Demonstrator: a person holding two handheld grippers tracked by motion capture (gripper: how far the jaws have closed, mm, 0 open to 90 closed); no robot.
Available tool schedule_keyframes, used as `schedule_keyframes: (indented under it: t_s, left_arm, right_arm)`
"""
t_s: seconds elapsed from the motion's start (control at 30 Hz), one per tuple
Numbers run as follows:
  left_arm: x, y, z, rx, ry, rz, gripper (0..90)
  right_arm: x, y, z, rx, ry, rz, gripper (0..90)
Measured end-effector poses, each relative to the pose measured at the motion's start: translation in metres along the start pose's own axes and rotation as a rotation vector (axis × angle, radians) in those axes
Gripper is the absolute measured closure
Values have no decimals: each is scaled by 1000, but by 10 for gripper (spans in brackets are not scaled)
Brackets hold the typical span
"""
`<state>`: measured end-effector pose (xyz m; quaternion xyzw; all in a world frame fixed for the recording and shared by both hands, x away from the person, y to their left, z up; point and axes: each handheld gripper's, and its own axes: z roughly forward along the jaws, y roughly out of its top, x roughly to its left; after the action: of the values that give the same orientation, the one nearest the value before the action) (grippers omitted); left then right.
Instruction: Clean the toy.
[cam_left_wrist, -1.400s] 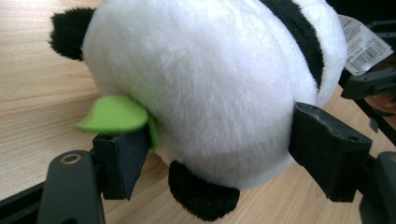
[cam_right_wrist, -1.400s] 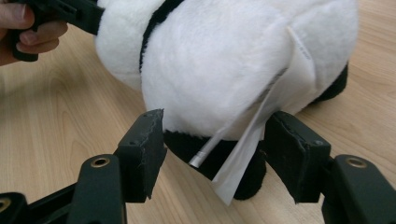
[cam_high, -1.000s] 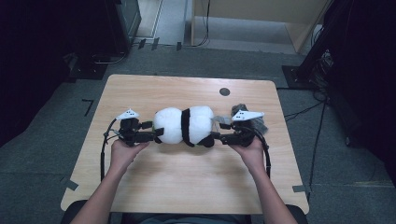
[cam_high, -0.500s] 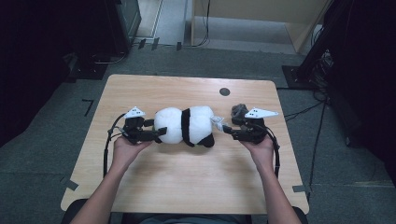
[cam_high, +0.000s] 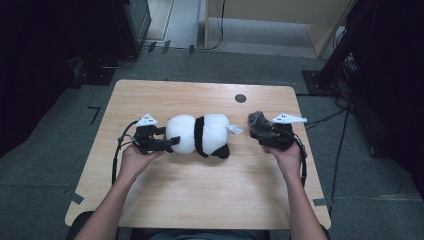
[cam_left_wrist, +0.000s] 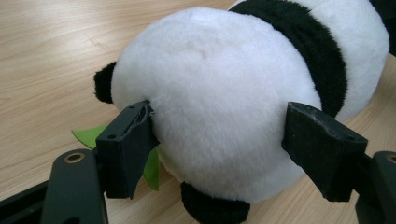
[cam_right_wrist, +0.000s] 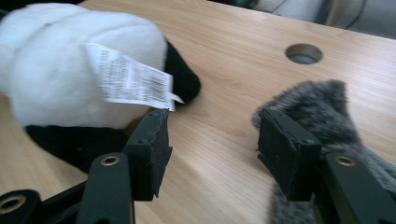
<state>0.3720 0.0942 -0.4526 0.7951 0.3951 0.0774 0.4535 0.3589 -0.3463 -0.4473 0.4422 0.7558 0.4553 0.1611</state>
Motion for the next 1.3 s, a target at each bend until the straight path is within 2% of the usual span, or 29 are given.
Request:
schedule_keyframes:
  t_s: [0.17,0.37,0.4,0.63,0.67,0.8,0.9,1.0,1.13,1.23,1.3]
  left_arm:
    - [-1,0,-1,3,10,14,256]
    - [1,0,-2,-8,-7,-23,313]
    - [1,1,-3,-7,-2,-14,317]
    - [-1,10,-5,-30,-3,10,291]
    - [-1,14,-5,-30,-12,5,281]
    - [-3,22,-4,-48,-6,21,249]
    - [-3,27,0,-49,-26,14,235]
    - [-4,27,6,-37,-4,30,225]
    - [-3,21,11,-24,51,85,208]
    - [-1,17,13,-40,41,59,179]
    - [0,15,13,-44,52,64,171]
  right_arm:
    - [-14,0,3,7,-51,13,439]
    - [-30,-3,7,11,-94,24,442]
    - [-33,-3,8,1,-105,21,414]
    - [-56,-8,15,2,-124,50,445]
    - [-57,-8,16,3,-123,50,441]
    - [-63,-11,21,16,-138,53,410]
    - [-65,-13,24,21,-131,57,399]
    - [-67,-16,28,36,-128,56,396]
    - [-71,-22,37,76,-135,49,409]
    - [-70,-27,42,115,-139,42,435]
    - [-69,-29,45,133,-143,34,451]
